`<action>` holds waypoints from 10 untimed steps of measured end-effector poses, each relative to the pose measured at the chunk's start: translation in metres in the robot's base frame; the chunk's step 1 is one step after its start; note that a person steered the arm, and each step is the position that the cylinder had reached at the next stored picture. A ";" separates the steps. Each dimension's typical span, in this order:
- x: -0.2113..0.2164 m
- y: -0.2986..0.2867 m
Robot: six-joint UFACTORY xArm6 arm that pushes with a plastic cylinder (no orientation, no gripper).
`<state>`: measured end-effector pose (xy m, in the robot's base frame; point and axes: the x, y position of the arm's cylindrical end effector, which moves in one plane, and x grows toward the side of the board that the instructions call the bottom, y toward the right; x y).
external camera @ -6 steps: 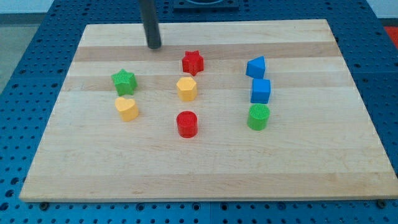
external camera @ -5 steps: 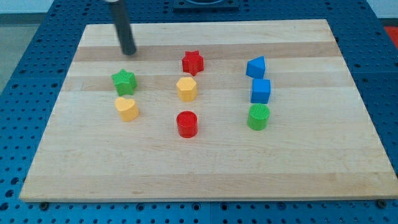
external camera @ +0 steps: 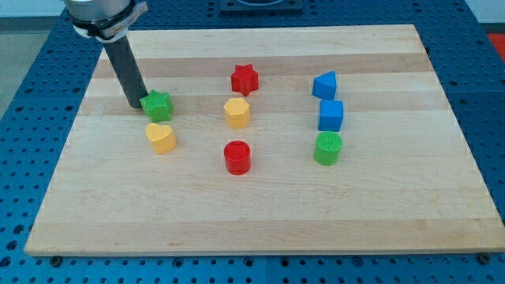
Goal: Slide green star a bit down and right
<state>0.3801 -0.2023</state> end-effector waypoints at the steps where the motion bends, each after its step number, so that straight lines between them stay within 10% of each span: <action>1: 0.001 0.000; 10: 0.007 0.025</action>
